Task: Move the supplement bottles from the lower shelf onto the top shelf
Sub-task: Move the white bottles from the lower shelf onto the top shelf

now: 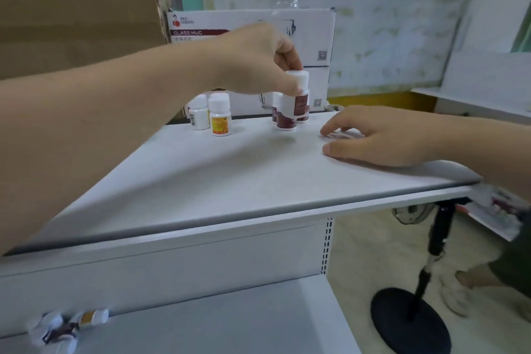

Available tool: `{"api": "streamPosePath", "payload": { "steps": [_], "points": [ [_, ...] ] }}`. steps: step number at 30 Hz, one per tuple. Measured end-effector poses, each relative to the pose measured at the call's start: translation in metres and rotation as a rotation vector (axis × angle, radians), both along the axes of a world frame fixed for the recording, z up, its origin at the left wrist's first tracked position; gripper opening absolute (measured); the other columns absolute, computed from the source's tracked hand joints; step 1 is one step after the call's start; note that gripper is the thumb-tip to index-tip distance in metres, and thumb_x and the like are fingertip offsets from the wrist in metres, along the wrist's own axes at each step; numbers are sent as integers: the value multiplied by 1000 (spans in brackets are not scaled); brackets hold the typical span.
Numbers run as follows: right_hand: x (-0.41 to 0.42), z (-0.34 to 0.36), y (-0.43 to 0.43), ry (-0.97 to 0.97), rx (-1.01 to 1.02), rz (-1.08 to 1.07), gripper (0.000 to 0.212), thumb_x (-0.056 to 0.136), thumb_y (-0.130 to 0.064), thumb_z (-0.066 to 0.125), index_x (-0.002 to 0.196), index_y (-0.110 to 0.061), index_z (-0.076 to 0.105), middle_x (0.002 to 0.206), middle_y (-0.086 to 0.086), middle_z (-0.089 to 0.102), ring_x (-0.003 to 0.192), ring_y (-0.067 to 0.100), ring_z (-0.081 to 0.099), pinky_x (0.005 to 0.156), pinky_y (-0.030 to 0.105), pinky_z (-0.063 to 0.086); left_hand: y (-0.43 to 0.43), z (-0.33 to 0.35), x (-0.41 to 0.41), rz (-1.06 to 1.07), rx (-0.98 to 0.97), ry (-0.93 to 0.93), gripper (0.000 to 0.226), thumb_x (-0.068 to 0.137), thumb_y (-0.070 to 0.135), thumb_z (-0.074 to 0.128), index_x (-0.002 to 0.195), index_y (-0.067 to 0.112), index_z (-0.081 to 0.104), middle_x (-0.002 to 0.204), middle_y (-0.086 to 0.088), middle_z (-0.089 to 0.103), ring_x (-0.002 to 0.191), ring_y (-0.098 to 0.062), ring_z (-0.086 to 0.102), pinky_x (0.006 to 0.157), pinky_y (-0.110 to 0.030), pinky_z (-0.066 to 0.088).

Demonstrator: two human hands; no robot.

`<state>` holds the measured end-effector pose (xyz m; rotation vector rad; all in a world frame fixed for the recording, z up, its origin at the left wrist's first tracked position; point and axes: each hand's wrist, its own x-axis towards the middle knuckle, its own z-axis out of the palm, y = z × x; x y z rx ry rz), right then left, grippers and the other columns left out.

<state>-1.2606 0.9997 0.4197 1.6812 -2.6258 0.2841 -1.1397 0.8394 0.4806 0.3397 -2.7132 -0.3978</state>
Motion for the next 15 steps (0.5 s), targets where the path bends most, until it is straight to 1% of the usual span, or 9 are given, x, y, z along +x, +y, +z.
{"api": "streamPosePath", "payload": {
  "steps": [2, 5, 8, 11, 15],
  "points": [
    [-5, -2, 7, -15, -8, 5, 56, 85, -63, 40, 133, -35, 48, 144, -14, 42, 131, 6, 37, 108, 24, 27, 2, 0, -15, -27, -38, 1, 29, 83, 37, 72, 109, 29, 65, 97, 17, 67, 93, -4, 63, 85, -21, 49],
    [-7, -8, 13, -48, -36, 39, 48, 94, -51, 41, 136, -30, 46, 141, -12, 43, 122, 1, 37, 96, 17, 25, 1, -6, -36, -36, -95, -20, 26, 83, 37, 71, 107, 30, 66, 104, 13, 68, 98, -9, 62, 90, -27, 49],
    [-8, -9, 14, -45, -43, 46, 49, 95, -50, 39, 138, -29, 45, 140, -11, 43, 123, 5, 39, 95, 20, 28, -4, -14, -50, -20, -150, -41, 28, 83, 39, 71, 109, 31, 66, 113, 11, 62, 108, -15, 59, 93, -33, 49],
    [-10, -10, 13, -53, -48, 45, 49, 94, -52, 39, 137, -30, 46, 138, -10, 43, 124, 7, 40, 98, 23, 30, -10, -20, -55, 9, -192, -32, 35, 83, 40, 71, 116, 29, 66, 119, 9, 59, 113, -16, 55, 91, -28, 41],
    [-10, -10, 13, -54, -56, 55, 46, 93, -52, 40, 134, -31, 48, 135, -10, 45, 123, 7, 39, 98, 25, 31, -13, -28, -56, 31, -216, -34, 35, 84, 38, 70, 117, 30, 68, 124, 6, 62, 117, -17, 54, 97, -31, 42]
  ]
}}
